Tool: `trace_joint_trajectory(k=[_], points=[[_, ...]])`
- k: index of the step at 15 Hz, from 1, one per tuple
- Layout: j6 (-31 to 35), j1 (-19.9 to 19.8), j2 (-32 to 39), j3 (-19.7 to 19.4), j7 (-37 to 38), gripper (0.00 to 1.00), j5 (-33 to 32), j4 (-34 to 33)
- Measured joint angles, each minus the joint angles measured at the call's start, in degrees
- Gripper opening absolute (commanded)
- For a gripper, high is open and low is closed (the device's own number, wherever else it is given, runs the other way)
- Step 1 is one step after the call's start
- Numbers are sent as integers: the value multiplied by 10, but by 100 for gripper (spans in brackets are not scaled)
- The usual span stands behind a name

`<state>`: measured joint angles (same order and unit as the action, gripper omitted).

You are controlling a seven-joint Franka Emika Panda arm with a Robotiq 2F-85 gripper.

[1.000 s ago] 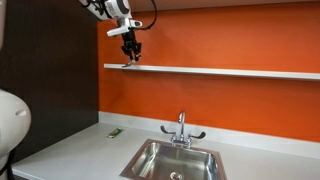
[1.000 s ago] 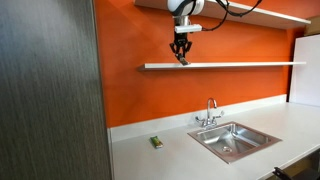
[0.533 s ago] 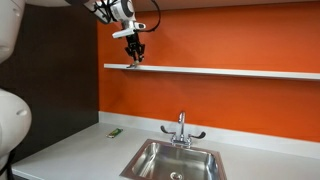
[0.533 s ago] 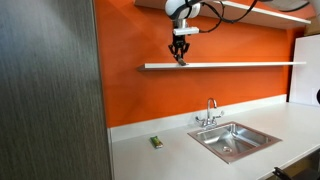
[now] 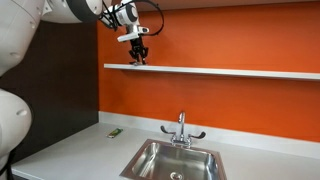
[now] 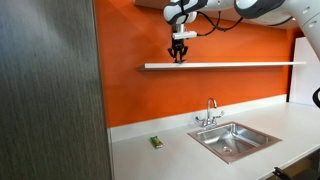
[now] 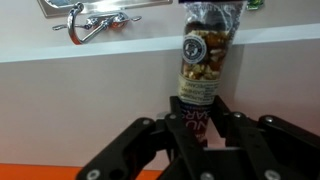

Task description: Put the chocolate bar on the bottom shelf

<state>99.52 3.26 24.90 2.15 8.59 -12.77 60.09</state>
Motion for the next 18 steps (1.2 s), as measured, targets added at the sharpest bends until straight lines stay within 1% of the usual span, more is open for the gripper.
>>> trace_joint_trajectory(k=[1, 2, 3, 4, 8, 9, 10, 18], points=[[-3, -1, 10, -1, -3, 18, 0, -13], [-7, -1, 21, -2, -5, 60, 0, -27], [-11, -1, 30, -4, -6, 60, 0, -41], [-14, -1, 38, -5, -7, 64, 0, -53], [-18, -2, 60, -11, -8, 94, 0, -82], [-18, -2, 62, -13, -8, 99, 0, -86], [-19, -3, 63, -15, -8, 100, 0, -89], [-19, -4, 52, -23, -8, 100, 0, -98]])
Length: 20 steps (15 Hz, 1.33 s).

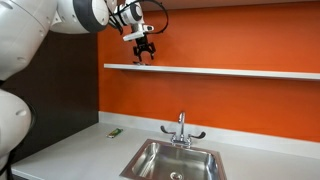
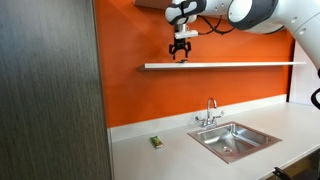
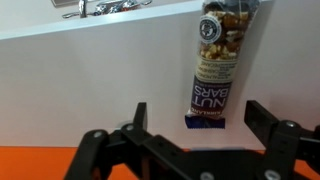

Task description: Put the chocolate bar on the bottom shelf

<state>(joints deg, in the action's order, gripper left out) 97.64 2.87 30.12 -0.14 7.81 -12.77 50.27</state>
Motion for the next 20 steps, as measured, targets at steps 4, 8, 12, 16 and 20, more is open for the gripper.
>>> trace_joint_trajectory(k=[4, 8, 12, 16, 20], points=[[0, 0, -34, 0, 1, 100, 0, 25], [0, 1, -90, 0, 2, 100, 0, 86], [0, 1, -150, 0, 6, 100, 1, 167], [10, 6, -210, 0, 10, 100, 1, 260], [49, 23, -281, 6, 28, 100, 0, 379]])
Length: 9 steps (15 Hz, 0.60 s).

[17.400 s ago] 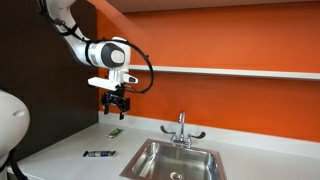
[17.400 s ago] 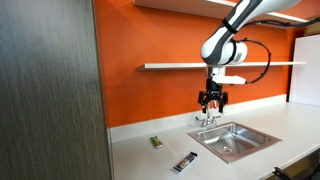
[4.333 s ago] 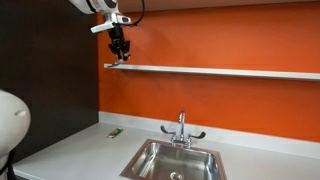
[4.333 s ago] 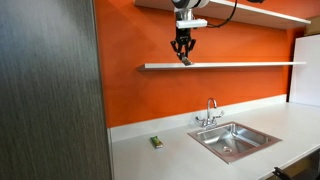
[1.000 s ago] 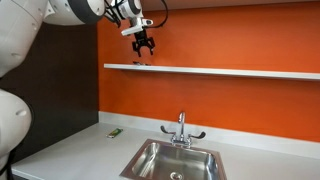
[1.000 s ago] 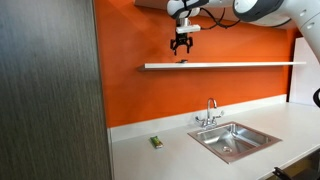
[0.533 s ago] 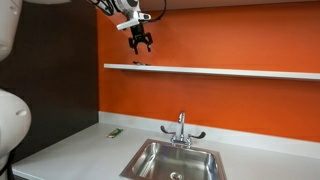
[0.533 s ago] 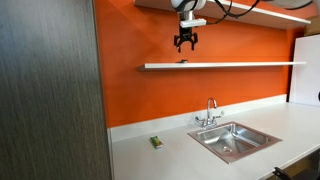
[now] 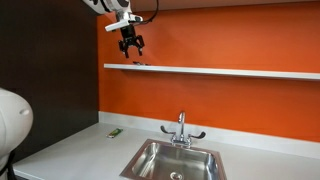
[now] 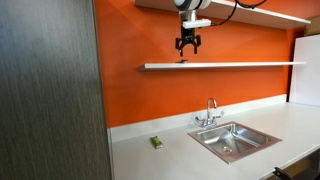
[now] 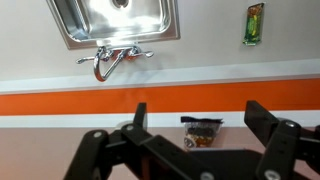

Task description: Put the chocolate bar on the bottom shelf

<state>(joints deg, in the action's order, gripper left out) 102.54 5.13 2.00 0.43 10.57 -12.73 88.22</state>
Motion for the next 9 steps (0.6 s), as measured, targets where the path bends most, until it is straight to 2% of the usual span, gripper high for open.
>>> trace_joint_trajectory(k=[5, 9], points=[[64, 10, -89, 30, 34, 100, 0, 158], [137, 10, -150, 53, 89, 100, 0, 299]])
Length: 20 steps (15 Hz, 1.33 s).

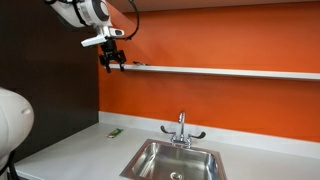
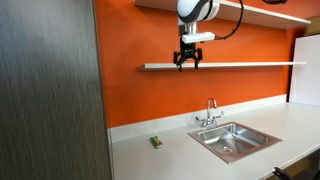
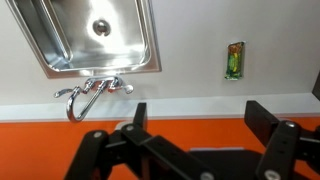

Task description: Put the chocolate bar on the bottom shelf

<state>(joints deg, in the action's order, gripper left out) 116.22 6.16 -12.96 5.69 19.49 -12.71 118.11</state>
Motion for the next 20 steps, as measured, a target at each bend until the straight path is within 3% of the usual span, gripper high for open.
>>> trace_joint_trajectory(k=[7, 10, 15, 20], points=[[196, -7, -45, 12, 96, 100, 1, 261], [272, -26, -38, 11, 107, 100, 5, 339], [379, -67, 5, 3, 109, 100, 6, 410], [440, -88, 82, -20, 107, 100, 9, 414]])
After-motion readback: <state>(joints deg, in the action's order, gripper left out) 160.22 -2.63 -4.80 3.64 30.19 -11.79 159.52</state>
